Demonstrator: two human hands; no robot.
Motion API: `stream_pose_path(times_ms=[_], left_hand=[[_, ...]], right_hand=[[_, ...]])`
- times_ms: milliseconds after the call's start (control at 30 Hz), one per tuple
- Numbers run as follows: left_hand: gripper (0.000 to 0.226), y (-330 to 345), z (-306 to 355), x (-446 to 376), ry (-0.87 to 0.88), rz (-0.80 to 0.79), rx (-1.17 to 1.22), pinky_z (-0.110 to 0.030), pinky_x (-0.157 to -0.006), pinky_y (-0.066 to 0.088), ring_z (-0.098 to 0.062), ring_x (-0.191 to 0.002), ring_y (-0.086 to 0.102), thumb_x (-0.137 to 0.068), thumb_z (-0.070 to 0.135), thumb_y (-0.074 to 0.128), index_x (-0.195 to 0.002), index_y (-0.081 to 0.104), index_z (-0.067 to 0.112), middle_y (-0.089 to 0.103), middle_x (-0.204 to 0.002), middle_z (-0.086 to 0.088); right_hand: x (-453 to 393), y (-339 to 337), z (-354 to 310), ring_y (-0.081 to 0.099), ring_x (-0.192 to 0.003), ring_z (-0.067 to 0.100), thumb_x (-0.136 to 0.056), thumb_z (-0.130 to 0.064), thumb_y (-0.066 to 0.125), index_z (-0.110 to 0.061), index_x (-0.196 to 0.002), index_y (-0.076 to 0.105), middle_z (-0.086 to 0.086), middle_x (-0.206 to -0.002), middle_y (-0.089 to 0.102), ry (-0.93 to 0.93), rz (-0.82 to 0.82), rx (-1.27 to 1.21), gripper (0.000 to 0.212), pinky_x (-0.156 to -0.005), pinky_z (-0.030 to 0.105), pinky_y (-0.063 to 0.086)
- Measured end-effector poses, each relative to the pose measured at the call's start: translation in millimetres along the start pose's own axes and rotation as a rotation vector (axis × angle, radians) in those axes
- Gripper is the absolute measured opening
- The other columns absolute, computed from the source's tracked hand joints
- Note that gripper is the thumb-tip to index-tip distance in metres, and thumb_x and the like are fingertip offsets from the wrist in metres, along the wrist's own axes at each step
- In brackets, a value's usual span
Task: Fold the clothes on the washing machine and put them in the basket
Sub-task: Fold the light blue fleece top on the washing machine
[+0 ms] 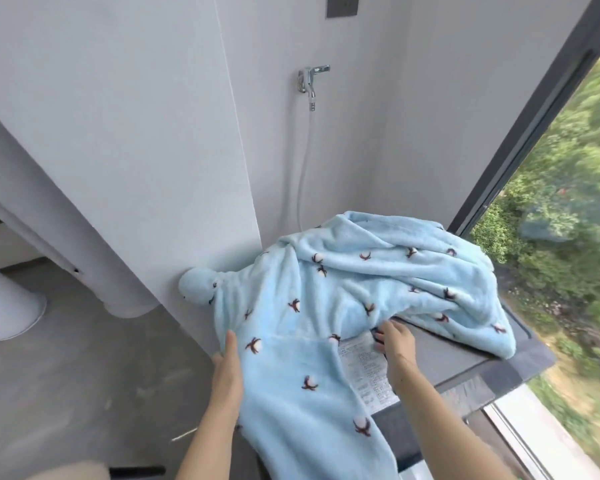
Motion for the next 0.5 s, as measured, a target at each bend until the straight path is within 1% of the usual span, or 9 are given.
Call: stream_pose_path(times_ms=[33,100,200,267,333,367,400,467,500], left_hand=[[0.081,-4.5,7.2,-0.7,0.078,0.055,-0.104,-0.045,-0.106,0.039,-0.028,-0.123,0.049,-0.081,0.069,0.053,-0.142,0.036,0.018,0.050,-0.134,-0.003],[0.079,-13.3,20.2,-13.0,0.188,0.193,-0.341,-0.044,-0.107,0.036,-0.033,-0.128,0.041,-0.083,0.054,0.065,-0.144,0.032,0.016,0.041,-0.140,-0.015],[0.069,-10.5,44.1,-34.5,0.224,0.263,-0.550,-0.045,-0.101,0.038,-0.039,-0.122,0.044,-0.083,0.048,0.067,-0.134,0.048,0.006,0.044,-0.134,-0.023],[0.046,-2.4,52.0,-41.9,0.214,0.259,-0.485,-0.043,-0.093,0.045,-0.039,-0.107,0.052,-0.087,0.037,0.063,-0.116,0.057,0.002,0.053,-0.120,-0.023],[0.024,7.7,56.8,-41.1,0.240,0.245,-0.345,-0.037,-0.077,0.046,-0.033,-0.090,0.053,-0.091,0.026,0.054,-0.095,0.056,0.003,0.058,-0.099,-0.016],[0.020,14.2,60.3,-39.5,0.255,0.228,-0.266,-0.035,-0.073,0.043,-0.030,-0.087,0.052,-0.093,0.023,0.051,-0.094,0.055,0.003,0.058,-0.094,-0.013],[0.021,18.1,66.1,-35.6,0.268,0.205,-0.197,-0.034,-0.075,0.042,-0.029,-0.090,0.052,-0.095,0.021,0.048,-0.100,0.056,0.002,0.058,-0.096,-0.011],[0.030,23.0,79.1,-27.8,0.292,0.190,-0.068,-0.037,-0.089,0.044,-0.028,-0.103,0.056,-0.098,0.021,0.044,-0.117,0.056,0.002,0.060,-0.112,-0.011],[0.028,24.0,88.2,-21.0,0.317,0.192,0.018,-0.038,-0.092,0.044,-0.027,-0.104,0.056,-0.099,0.022,0.042,-0.116,0.055,0.003,0.059,-0.114,-0.011]], right_hand=[[10.3,3.2,14.2,0.057,-0.073,0.021,-0.092,-0.013,0.053,-0.003,-0.098,0.060,0.011,-0.087,0.062,0.074,0.013,-0.136,0.013,-0.069,0.030,0.050],[26.6,3.6,31.1,0.064,-0.076,0.022,-0.095,-0.008,0.052,0.001,-0.100,0.059,0.013,-0.088,0.065,0.154,0.046,-0.289,0.012,-0.073,0.029,0.054],[34.8,0.4,33.9,0.067,-0.081,0.026,-0.095,-0.009,0.052,0.004,-0.106,0.056,0.018,-0.095,0.067,0.198,0.052,-0.421,0.017,-0.065,0.027,0.057],[25.1,-2.7,23.8,0.067,-0.084,0.029,-0.097,-0.016,0.053,0.004,-0.112,0.051,0.019,-0.097,0.066,0.190,0.046,-0.466,0.024,-0.070,0.030,0.057],[11.3,-1.5,6.9,0.066,-0.087,0.031,-0.098,-0.024,0.056,-0.002,-0.115,0.050,0.018,-0.097,0.065,0.188,0.008,-0.443,0.029,-0.077,0.036,0.056],[2.1,1.7,-1.5,0.066,-0.088,0.031,-0.097,-0.027,0.058,-0.004,-0.116,0.050,0.018,-0.098,0.064,0.195,-0.018,-0.429,0.031,-0.079,0.037,0.055],[-7.4,5.8,-9.3,0.066,-0.088,0.030,-0.096,-0.030,0.060,-0.004,-0.118,0.050,0.018,-0.102,0.065,0.209,-0.039,-0.414,0.036,-0.079,0.037,0.055],[-22.3,12.4,-23.4,0.067,-0.088,0.027,-0.091,-0.033,0.066,-0.007,-0.124,0.050,0.016,-0.109,0.066,0.241,-0.056,-0.424,0.045,-0.072,0.034,0.056],[-26.3,14.0,-29.9,0.067,-0.085,0.024,-0.090,-0.032,0.067,-0.009,-0.124,0.050,0.014,-0.106,0.067,0.258,-0.056,-0.442,0.044,-0.069,0.031,0.055]])
Point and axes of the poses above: each hand's wrist, its own x-axis away from the middle knuckle, its own y-axis out of the palm, z = x × y, the point moved 5 cm from there along -x, towards the middle knuckle
